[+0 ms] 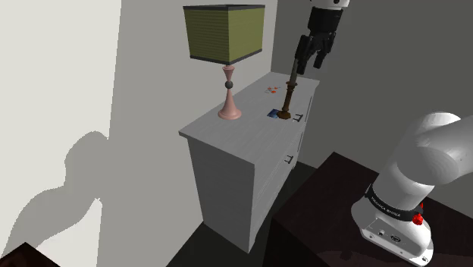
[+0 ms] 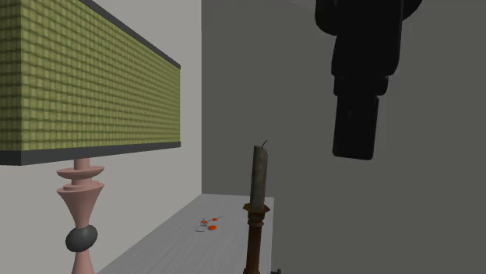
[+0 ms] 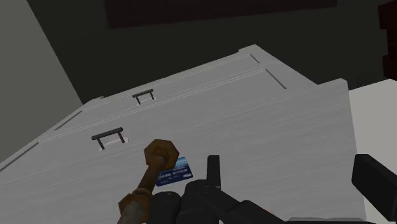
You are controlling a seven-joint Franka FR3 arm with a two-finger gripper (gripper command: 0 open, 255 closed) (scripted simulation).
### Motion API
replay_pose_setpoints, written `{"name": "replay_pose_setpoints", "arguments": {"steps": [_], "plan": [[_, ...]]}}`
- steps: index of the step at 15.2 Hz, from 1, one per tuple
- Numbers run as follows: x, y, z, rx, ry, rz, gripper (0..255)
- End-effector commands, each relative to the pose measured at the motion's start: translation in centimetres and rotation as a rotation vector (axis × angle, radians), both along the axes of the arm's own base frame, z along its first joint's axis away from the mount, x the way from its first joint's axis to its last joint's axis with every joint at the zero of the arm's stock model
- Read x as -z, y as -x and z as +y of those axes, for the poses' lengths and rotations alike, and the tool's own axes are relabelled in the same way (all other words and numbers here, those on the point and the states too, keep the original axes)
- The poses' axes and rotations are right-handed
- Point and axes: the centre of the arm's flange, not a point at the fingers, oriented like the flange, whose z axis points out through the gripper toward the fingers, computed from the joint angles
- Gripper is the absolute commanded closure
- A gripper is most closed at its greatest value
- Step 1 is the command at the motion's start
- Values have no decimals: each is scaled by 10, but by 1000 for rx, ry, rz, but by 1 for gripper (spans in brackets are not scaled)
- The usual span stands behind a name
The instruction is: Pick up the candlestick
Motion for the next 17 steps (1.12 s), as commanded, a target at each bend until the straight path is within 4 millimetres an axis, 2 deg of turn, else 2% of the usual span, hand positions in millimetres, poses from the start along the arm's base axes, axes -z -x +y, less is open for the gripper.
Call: {"name": "replay_pose_setpoints", "arguments": {"steps": [1,9,17], "plan": [[0,0,0,0,0,0,0],[60,-20,-65,-141,105,-160,0],[109,-58,-131,-282,210,-321,0]]}}
